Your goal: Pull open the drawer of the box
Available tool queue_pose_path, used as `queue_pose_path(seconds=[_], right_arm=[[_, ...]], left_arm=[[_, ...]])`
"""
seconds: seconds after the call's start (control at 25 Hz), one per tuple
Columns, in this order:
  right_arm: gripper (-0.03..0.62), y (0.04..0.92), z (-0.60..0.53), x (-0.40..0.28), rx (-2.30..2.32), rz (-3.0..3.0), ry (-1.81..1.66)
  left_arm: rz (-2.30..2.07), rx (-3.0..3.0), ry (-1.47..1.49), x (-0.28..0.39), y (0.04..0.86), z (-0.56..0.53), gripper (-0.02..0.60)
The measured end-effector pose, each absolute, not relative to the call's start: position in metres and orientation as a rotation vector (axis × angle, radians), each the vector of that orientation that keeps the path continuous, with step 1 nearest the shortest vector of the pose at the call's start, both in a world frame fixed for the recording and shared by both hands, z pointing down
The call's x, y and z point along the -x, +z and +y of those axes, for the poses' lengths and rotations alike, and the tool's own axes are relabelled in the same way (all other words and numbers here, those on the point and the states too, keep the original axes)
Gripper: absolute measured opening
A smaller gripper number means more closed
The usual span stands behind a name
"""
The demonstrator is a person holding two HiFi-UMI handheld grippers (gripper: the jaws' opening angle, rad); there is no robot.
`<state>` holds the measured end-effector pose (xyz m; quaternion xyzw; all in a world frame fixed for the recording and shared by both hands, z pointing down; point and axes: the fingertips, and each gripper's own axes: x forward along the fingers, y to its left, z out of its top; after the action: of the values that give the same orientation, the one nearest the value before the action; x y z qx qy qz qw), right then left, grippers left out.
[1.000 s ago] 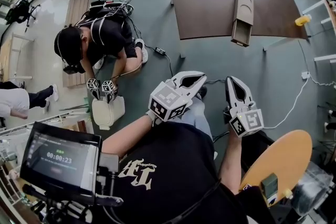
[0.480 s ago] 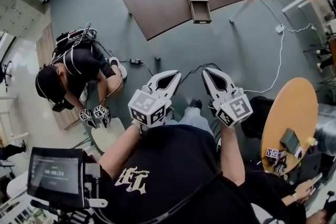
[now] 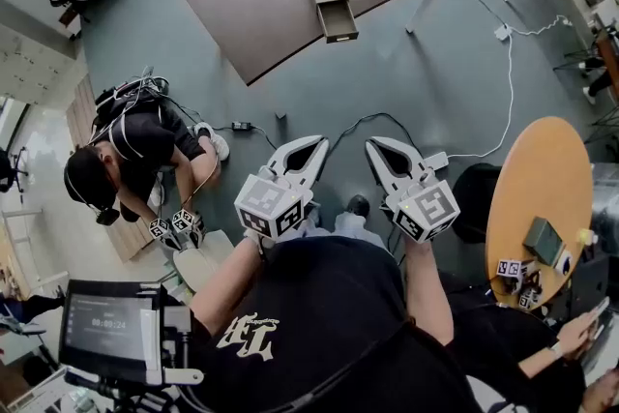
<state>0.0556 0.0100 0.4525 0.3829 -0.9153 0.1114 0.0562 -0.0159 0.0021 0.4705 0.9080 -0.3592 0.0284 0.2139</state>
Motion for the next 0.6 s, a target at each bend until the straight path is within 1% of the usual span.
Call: queue_pose_path(seconds=[0.12,0.28,0.36,0.6], right_arm=[[-0.012,0.456,0.014,-0.061,-1.169,-2.768,0.349],[-0.012,0.466,0.03,-0.11,-1.181,-2.763,0.368],[-0.012,0.47,0.034,-0.123,-1.183,-2.759,0.374],[-0.012,0.472,0.024,-0.122,-1.173,-2.746,0.359]], left_arm=[[-0.992,-2.515,0.088,0.012,0.471,0.003,0.006],[-0.99,-2.516,0.113,-0.033,0.477,0.022,0.006],[-0.991,-2.519,0.123,-0.045,0.479,0.027,0.006],[-1.004,-2.517,0.12,-0.045,0.477,0.022,0.006]])
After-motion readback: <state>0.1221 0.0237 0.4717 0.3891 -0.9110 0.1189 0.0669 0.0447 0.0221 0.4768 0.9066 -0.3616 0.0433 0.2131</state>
